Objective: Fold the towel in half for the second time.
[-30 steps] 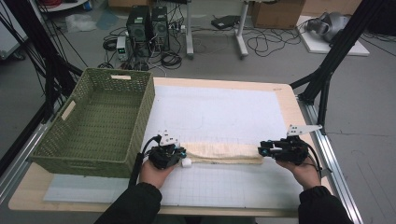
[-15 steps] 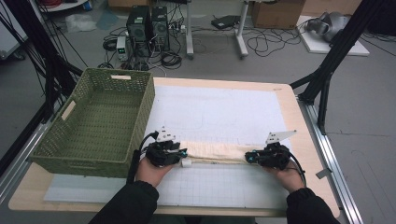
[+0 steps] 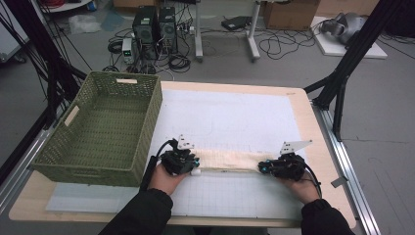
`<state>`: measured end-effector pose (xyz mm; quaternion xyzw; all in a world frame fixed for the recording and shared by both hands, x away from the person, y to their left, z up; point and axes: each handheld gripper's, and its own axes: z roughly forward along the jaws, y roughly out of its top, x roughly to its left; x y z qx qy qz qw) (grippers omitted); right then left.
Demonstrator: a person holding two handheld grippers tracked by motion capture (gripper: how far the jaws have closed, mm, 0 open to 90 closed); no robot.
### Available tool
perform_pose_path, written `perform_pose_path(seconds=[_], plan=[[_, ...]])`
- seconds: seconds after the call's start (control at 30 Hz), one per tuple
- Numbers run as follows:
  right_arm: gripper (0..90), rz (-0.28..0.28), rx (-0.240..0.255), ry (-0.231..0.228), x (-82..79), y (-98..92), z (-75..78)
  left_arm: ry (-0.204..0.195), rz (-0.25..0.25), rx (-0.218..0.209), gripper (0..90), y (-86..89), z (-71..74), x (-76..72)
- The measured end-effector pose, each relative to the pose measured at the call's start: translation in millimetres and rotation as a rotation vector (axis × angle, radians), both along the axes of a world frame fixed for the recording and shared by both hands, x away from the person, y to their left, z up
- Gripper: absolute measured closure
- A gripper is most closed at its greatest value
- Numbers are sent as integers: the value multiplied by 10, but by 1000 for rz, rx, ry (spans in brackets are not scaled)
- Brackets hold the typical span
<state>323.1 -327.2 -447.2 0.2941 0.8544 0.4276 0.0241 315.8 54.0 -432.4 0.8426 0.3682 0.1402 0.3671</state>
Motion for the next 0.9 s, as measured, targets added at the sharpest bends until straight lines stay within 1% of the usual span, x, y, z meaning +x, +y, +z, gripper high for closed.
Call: perform_pose_path(seconds=[0.07, 0.1, 0.13, 0.23, 0.33, 0.43, 0.47, 0.5, 0.53, 0.57, 0.6, 0.63, 0.7, 0.77, 0.8, 0.87, 0.9], plan=[[793, -7, -5, -1, -11, -17, 3, -4, 5, 22, 754, -9, -9, -3], [792, -5, -16, -11, -13, -30, 6, -10, 2, 35, 764, -6, -9, -3], [792, -10, -22, -20, -20, -40, 7, -15, 4, 42, 775, -11, -12, -9], [787, -20, -30, -26, -47, -90, 8, -29, 1, 63, 788, -17, -12, -25], [784, -31, -33, -40, -77, -149, 7, -45, 2, 51, 789, -1, -35, -48], [775, -40, -31, -43, -94, -164, 3, -55, 7, 41, 787, 5, -44, -65], [764, -40, -38, -51, -96, -152, 7, -56, 10, 37, 782, 8, -36, -66], [745, -38, -40, -47, -99, -139, 16, -57, 17, 25, 763, 19, -26, -64], [722, -33, -41, -55, -94, -126, 31, -60, 22, 13, 741, 30, -16, -62], [705, -31, -39, -61, -95, -114, 48, -71, 27, 1, 727, 47, -1, -61], [683, -32, -29, -74, -94, -101, 78, -79, 29, -11, 721, 66, 16, -59], [672, -28, -13, -88, -85, -87, 120, -79, 31, -16, 712, 73, 23, -55], [634, -42, -8, -114, -49, -69, 179, -77, 33, -10, 686, 83, 23, -49], [614, -56, -15, -124, 7, -57, 200, -69, 26, -8, 670, 77, 10, -50], [605, -59, -18, -126, 30, -47, 192, -62, 20, -1, 670, 76, 5, -47], [584, -58, -47, -123, 69, -31, 156, -50, 21, 4, 669, 81, -7, -36], [568, -58, -63, -108, 87, -18, 124, -46, 21, 6, 660, 81, -17, -30]])
